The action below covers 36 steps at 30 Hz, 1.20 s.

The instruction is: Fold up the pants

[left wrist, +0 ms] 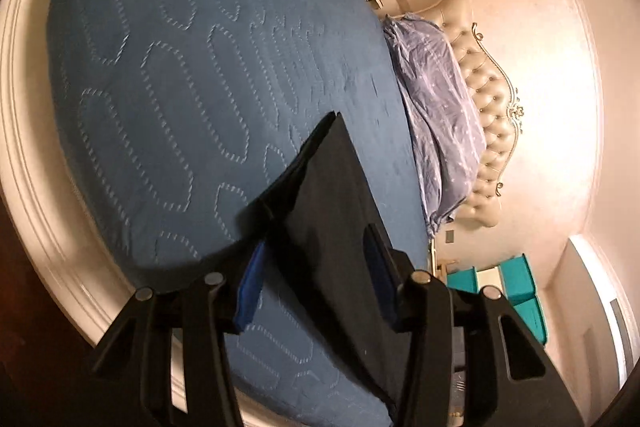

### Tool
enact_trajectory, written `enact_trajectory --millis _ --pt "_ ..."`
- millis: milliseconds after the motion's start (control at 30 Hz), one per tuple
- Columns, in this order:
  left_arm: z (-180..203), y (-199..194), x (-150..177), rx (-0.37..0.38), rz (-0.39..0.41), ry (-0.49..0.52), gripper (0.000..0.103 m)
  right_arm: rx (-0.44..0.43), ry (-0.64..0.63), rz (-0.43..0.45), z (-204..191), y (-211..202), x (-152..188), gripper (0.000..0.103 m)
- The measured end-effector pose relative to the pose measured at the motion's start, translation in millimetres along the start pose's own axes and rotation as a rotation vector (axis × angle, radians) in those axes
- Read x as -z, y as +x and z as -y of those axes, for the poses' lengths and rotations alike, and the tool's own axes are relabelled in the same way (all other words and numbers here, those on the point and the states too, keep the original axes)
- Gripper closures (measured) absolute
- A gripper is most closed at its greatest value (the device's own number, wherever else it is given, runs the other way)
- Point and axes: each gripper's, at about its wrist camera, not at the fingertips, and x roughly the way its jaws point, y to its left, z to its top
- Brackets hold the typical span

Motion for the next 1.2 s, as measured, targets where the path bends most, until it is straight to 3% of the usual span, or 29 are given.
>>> enact_trajectory --millis 167,233,267,300,400,500,533,600,700,833,933,1000,1067,1200 --pt "-1 6 -7 0.027 0.019 0.05 0.056 0.0 0.001 -0.001 1 -1 -1 0.004" --pt "2 7 -9 0.007 0.023 0.077 0.066 -0.003 0.009 -0.01 1 -2 -1 0.004" --pt "5 8 -9 -0.024 0.02 0.098 0.082 0.008 0.013 -0.021 1 -3 -3 0.004" --pt "9 9 -11 -0.073 0.016 0.124 0.089 0.03 0.013 -0.025 -1 -6 -6 0.004" --pt "21 4 -13 -0.098 0.021 0.173 0.093 0.068 -0.03 0.056 -19 -39 -18 0.004" --pt "45 -1 -16 -0.137 0.026 0.261 0.094 -0.022 -0.122 0.104 -63 -62 -35 0.004" --pt "56 -1 -16 -0.155 0.026 0.295 0.095 -0.093 -0.142 0.105 -87 -66 -43 0.004" --pt "70 -5 -15 -0.169 0.029 0.34 0.095 -0.209 -0.198 0.091 -137 -64 -57 0.004" --pt "82 -8 -13 -0.188 0.034 0.372 0.095 -0.294 -0.299 0.031 -218 -42 -76 0.004" --pt "90 -14 -9 -0.197 0.037 0.404 0.095 -0.317 -0.377 -0.023 -300 -3 -95 0.004" --pt "106 -16 -6 -0.207 0.039 0.455 0.096 -0.242 -0.466 0.002 -347 22 -106 0.004" --pt "118 -19 -4 -0.208 0.043 0.497 0.096 -0.217 -0.516 0.014 -364 35 -110 0.004" --pt "130 -23 1 -0.207 0.044 0.54 0.096 -0.152 -0.609 -0.061 -383 64 -104 0.004" --pt "158 -28 11 -0.185 0.049 0.62 0.096 -0.182 -0.547 -0.101 -380 72 -112 0.004"
